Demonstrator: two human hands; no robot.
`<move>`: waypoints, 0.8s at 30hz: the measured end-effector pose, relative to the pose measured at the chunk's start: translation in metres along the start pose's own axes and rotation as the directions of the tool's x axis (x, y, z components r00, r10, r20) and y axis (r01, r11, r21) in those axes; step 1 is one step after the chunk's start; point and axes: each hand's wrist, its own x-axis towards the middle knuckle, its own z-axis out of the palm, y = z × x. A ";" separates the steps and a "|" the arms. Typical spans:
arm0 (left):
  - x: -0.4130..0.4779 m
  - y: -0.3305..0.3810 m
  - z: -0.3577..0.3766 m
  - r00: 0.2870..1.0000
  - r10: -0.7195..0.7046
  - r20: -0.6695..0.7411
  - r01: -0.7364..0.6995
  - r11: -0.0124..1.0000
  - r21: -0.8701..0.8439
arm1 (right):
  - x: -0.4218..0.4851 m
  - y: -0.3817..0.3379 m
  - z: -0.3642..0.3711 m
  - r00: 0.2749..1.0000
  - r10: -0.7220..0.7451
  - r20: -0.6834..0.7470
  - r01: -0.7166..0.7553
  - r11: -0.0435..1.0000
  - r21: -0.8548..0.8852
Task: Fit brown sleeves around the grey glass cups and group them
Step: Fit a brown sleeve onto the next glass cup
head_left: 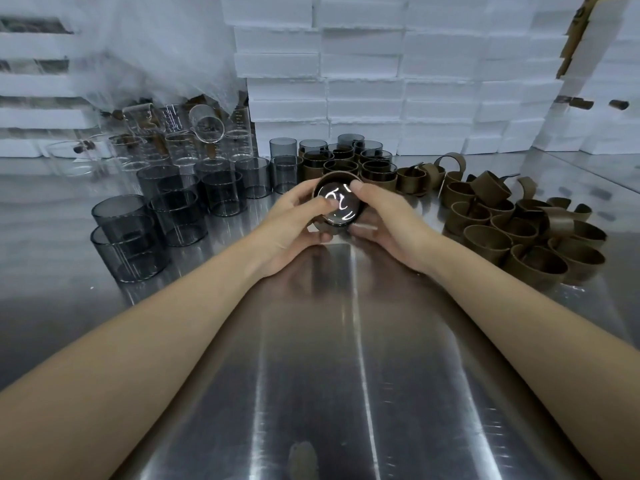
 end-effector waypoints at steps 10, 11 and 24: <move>-0.002 0.005 0.008 0.996 -0.077 0.041 0.085 0.970 -0.229 | -0.001 -0.005 -0.004 0.987 0.077 0.140 -0.131 0.892 0.432; -0.003 0.005 0.008 0.995 -0.091 0.041 0.098 0.964 -0.246 | -0.002 -0.006 -0.004 0.985 0.085 0.148 -0.142 0.887 0.439; 0.001 0.003 0.019 0.989 -0.151 -0.007 0.139 0.927 -0.350 | 0.001 -0.015 0.005 0.984 0.167 0.068 -0.168 0.711 0.682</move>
